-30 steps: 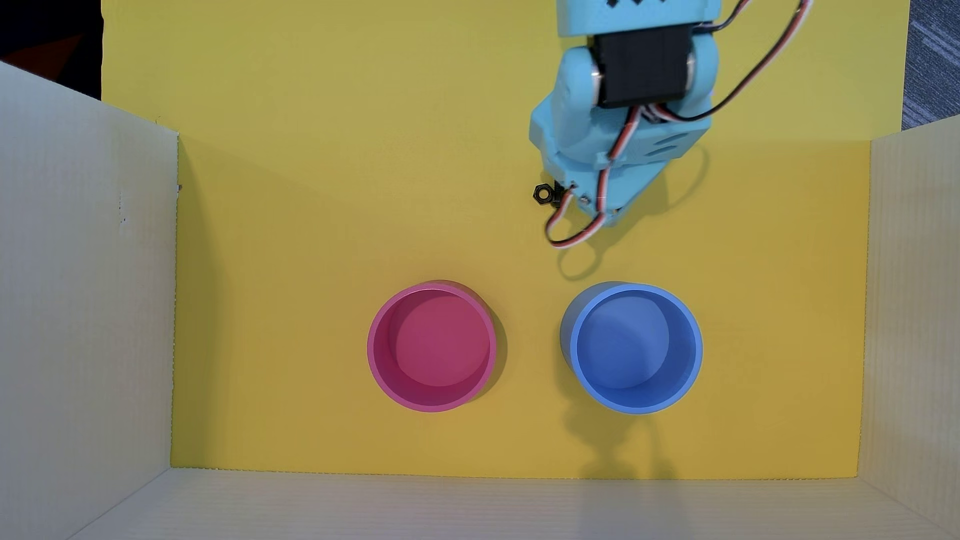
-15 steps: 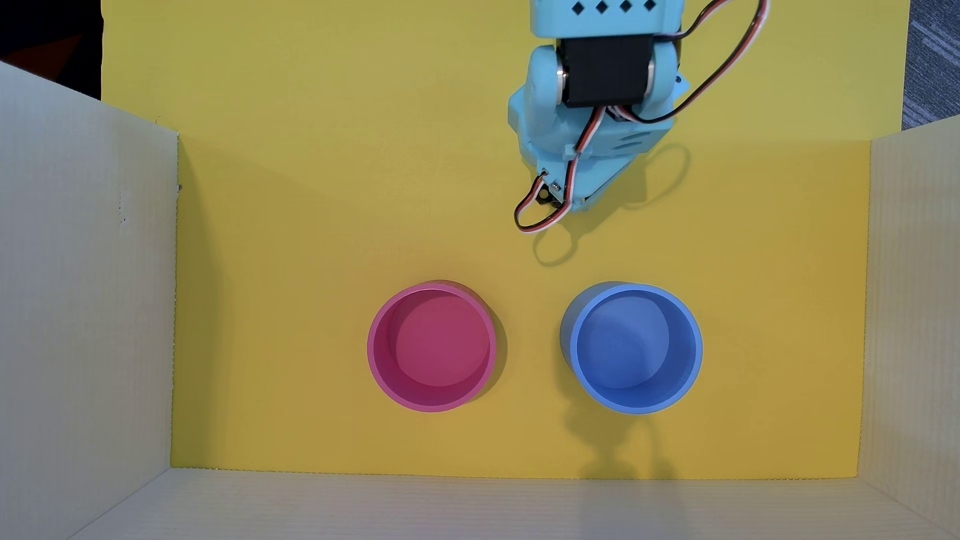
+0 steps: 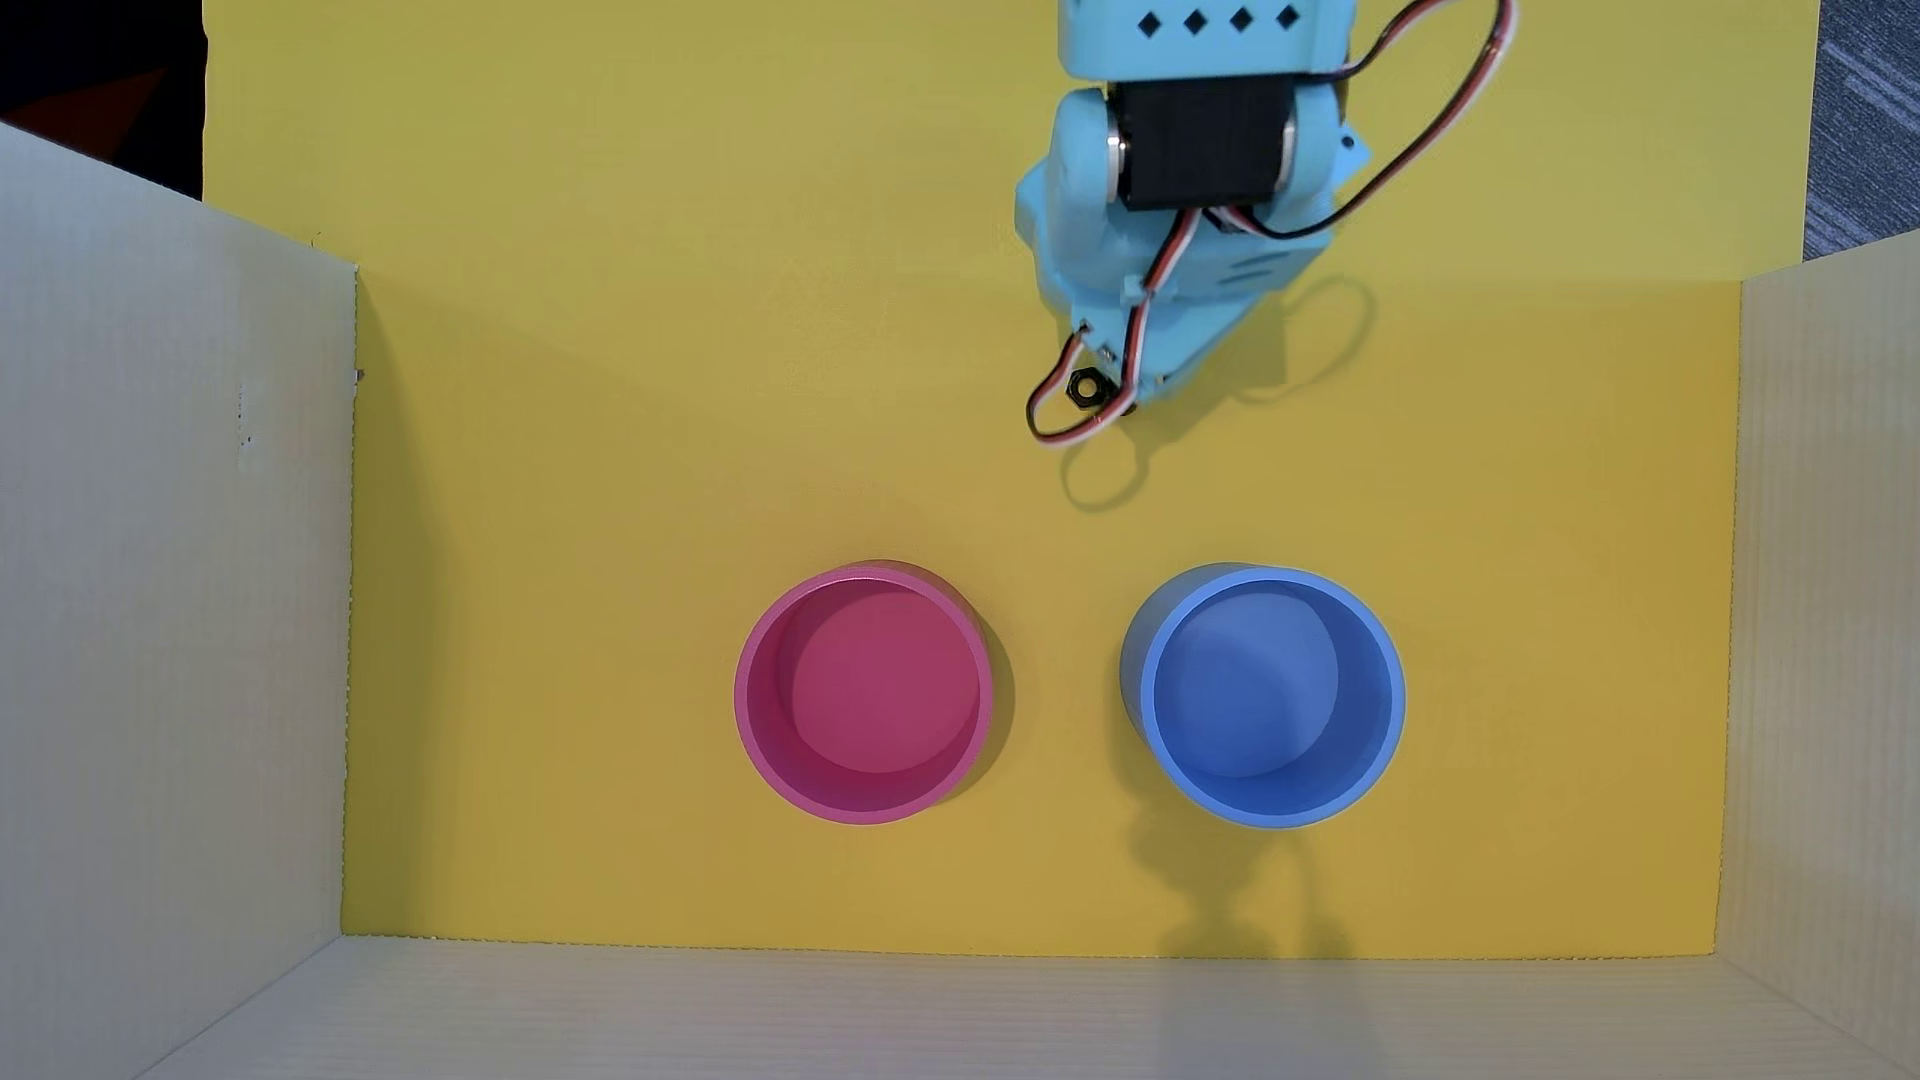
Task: Pick up the bolt and place it in the pink box
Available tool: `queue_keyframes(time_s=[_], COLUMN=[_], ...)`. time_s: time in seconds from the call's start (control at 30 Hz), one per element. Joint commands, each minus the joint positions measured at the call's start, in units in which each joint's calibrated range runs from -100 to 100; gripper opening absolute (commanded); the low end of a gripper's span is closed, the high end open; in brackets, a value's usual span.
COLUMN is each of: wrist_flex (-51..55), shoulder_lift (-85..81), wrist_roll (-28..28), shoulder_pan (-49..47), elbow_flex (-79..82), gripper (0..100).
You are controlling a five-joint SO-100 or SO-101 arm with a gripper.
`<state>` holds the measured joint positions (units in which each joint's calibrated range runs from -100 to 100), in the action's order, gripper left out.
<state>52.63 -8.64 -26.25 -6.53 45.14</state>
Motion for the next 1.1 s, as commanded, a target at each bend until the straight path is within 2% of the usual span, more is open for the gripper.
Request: queue_keyframes(time_s=[0.0, 0.3, 0.6, 0.8, 0.87, 0.97, 1.07], wrist_flex=[-1.63, -1.71, 0.43, 0.78, 0.78, 0.78, 0.78], shoulder_lift=[-0.19, 0.06, 9.4, 9.82, 9.82, 9.82, 9.82], wrist_roll=[-0.03, -0.19, -0.24, -0.19, 0.02, 0.23, 0.23], shoulder_pan=[-0.1, -0.1, -1.13, -1.49, -1.49, -1.42, -1.42], elbow_flex=[-0.04, -0.59, -9.0, -9.27, -9.27, -9.27, -9.09], gripper=[16, 16, 16, 15, 12, 1, 2])
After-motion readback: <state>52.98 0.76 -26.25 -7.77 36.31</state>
